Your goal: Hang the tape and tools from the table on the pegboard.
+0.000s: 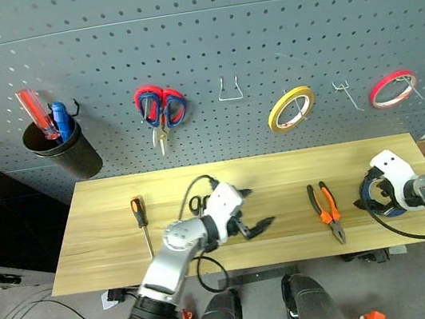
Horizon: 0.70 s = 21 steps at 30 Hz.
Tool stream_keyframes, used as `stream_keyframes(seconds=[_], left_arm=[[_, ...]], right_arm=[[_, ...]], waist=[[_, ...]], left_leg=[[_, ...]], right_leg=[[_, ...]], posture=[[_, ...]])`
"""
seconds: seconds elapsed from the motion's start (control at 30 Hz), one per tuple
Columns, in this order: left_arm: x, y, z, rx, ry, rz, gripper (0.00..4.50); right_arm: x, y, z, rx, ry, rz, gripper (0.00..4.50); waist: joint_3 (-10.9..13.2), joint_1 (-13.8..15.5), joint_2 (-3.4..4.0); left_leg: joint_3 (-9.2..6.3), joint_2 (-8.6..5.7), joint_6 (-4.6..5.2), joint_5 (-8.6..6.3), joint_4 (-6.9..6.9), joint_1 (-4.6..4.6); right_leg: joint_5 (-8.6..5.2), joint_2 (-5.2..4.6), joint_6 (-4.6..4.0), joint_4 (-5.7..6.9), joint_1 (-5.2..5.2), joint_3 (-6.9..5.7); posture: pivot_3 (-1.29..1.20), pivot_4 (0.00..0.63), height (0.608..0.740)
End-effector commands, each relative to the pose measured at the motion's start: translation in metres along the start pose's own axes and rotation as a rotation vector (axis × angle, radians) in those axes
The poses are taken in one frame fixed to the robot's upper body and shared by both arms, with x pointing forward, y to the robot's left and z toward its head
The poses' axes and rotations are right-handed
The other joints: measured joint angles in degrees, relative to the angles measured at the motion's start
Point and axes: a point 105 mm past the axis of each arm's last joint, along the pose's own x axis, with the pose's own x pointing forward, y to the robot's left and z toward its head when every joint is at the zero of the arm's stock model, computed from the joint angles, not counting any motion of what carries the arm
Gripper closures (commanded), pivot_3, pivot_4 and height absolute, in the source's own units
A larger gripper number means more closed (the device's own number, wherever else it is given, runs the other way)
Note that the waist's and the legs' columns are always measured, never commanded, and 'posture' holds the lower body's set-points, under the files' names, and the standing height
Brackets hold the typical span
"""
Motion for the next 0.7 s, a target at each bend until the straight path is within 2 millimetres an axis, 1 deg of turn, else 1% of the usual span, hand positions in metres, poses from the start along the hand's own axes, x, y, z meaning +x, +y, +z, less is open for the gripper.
stream_keyframes(seconds=[0.03, 0.1, 0.17, 0.3, 0.33, 0.4, 0.47, 0.53, 0.63, 0.7], left_arm=[[0.017, -0.016, 0.010, 0.048, -0.025, -0.049, 0.02], [0.022, -0.022, 0.013, 0.058, -0.034, -0.071, 0.02], [0.025, -0.023, 0.020, 0.064, -0.050, -0.076, 0.02], [0.023, -0.022, 0.028, 0.067, -0.069, -0.086, 0.02], [0.022, -0.021, 0.029, 0.070, -0.071, -0.086, 0.00], [0.019, -0.019, 0.031, 0.071, -0.074, -0.086, 0.00], [0.017, -0.016, 0.033, 0.078, -0.072, -0.090, 0.00], [0.016, -0.014, 0.032, 0.088, -0.062, -0.095, 0.00], [0.014, -0.008, 0.031, 0.090, -0.058, -0.094, 0.00], [0.014, -0.003, 0.037, 0.081, -0.085, -0.089, 0.00]], right_arm=[[0.006, -0.003, -0.002, 0.040, 0.003, -0.045, 0.00], [0.010, 0.002, -0.004, 0.063, 0.004, -0.042, 0.00], [0.015, 0.003, -0.006, 0.102, 0.000, -0.049, 0.00], [0.025, 0.006, -0.015, 0.176, 0.013, -0.060, 0.00], [0.027, 0.006, -0.017, 0.171, 0.015, -0.072, 0.40], [0.030, 0.007, -0.019, 0.186, 0.016, -0.084, 0.89], [0.031, 0.005, -0.023, 0.209, 0.032, -0.109, 1.63], [0.031, 0.005, -0.023, 0.222, 0.021, -0.115, 2.32], [0.025, 0.001, -0.022, 0.219, 0.004, -0.135, 3.35], [0.015, 0.000, -0.017, 0.139, -0.030, -0.152, 4.04]], waist=[[0.01, -0.26, -0.01], [0.01, -0.33, -0.02], [0.02, -0.39, -0.01], [0.02, -0.51, -0.02], [0.02, -0.52, -0.03], [0.01, -0.52, -0.03], [0.01, -0.48, -0.04], [0.01, -0.46, -0.04], [0.01, -0.39, -0.03], [0.01, -0.20, -0.03]], left_leg=[[0.00, 0.00, 0.00, 0.00, 0.00, 0.00], [-0.01, 0.00, 0.01, 0.00, 0.01, 0.01], [0.00, 0.00, 0.02, 0.01, 0.02, 0.01], [0.00, 0.00, 0.05, 0.03, 0.06, 0.05], [0.00, 0.00, 0.06, 0.03, 0.07, 0.05], [-0.01, 0.01, 0.08, 0.04, 0.08, 0.08], [-0.03, 0.00, 0.12, 0.07, 0.10, 0.07], [-0.03, -0.01, 0.16, 0.10, 0.14, 0.06], [-0.02, -0.03, 0.20, 0.11, 0.30, 0.03], [-0.05, -0.06, 0.22, 0.11, 0.37, -0.04]], right_leg=[[0.00, 0.00, 0.00, 0.00, 0.01, 0.00], [0.00, 0.00, 0.00, 0.02, 0.01, 0.00], [0.00, 0.00, 0.00, 0.03, 0.01, 0.01], [0.02, 0.02, 0.02, 0.05, 0.05, 0.02], [0.04, 0.02, 0.02, 0.04, 0.06, 0.02], [0.06, 0.04, 0.03, 0.04, 0.08, 0.01], [0.11, 0.05, 0.06, 0.04, 0.09, 0.01], [0.21, 0.05, 0.13, 0.02, 0.10, 0.03], [0.28, 0.05, 0.17, 0.02, 0.13, 0.05], [0.30, 0.04, 0.19, 0.00, 0.12, 0.05]], posture=[[-0.09, 0.314, 0.740], [-0.09, 0.317, 0.740], [-0.09, 0.318, 0.740], [-0.08, 0.316, 0.740], [-0.07, 0.315, 0.740], [-0.06, 0.313, 0.740], [-0.06, 0.312, 0.740], [-0.07, 0.310, 0.740], [-0.09, 0.310, 0.740], [-0.13, 0.310, 0.740]])
